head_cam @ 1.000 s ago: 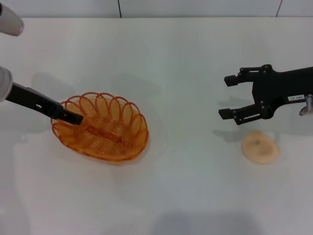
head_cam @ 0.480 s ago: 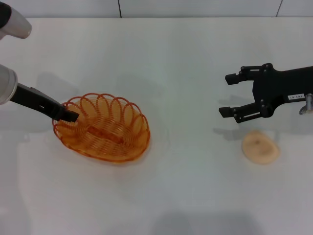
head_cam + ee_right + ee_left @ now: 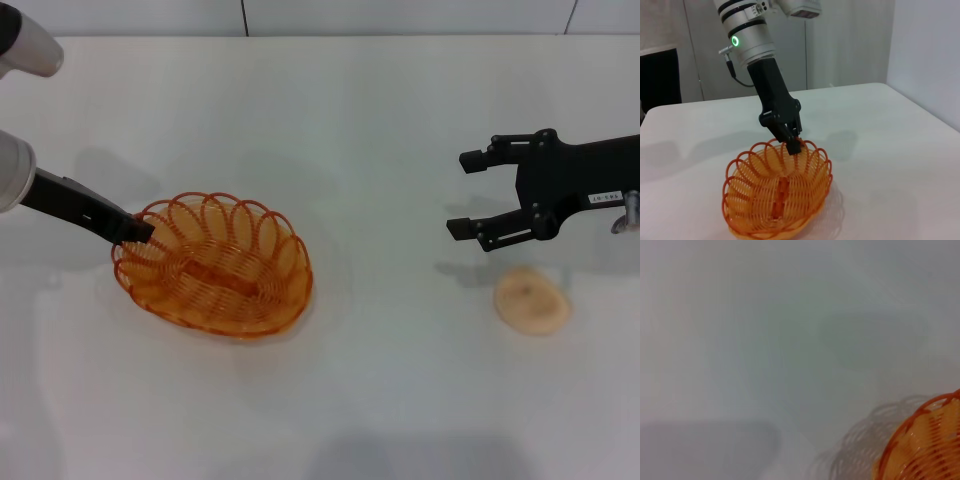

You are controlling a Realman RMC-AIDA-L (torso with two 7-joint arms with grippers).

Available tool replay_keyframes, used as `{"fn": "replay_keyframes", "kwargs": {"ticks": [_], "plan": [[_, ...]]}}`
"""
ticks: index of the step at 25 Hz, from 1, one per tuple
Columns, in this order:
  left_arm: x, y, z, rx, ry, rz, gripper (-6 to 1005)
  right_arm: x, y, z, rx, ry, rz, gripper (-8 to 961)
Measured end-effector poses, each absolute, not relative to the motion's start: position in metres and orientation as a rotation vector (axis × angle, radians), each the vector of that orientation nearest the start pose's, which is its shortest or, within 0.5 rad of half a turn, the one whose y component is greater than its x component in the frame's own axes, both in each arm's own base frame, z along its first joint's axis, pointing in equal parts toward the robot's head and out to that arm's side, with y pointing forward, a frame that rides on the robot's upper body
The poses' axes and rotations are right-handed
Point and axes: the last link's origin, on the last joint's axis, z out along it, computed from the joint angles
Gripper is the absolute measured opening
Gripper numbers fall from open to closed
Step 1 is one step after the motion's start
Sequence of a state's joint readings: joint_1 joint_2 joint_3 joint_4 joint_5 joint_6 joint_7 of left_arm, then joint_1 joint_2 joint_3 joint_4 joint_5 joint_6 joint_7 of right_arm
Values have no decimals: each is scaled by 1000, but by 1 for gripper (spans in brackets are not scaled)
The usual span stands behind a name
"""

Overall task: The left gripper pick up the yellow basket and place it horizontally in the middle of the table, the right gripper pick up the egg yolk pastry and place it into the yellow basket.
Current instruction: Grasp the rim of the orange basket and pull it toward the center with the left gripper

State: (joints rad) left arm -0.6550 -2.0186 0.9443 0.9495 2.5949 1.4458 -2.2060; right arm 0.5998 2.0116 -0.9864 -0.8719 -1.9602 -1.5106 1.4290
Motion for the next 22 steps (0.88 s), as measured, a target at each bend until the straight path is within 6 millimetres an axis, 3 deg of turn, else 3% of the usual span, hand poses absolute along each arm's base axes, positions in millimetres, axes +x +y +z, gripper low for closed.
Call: {"fn": "replay_keyframes", "kwargs": {"ticks": [7,22], "plan": [[-262,375,35,-2546,-1138,263,83,209,367,20,-2878,174,407,872],[-227,365,38,-2520,-1333,120,75,207,370,22,-2866,151,405,872]]}}
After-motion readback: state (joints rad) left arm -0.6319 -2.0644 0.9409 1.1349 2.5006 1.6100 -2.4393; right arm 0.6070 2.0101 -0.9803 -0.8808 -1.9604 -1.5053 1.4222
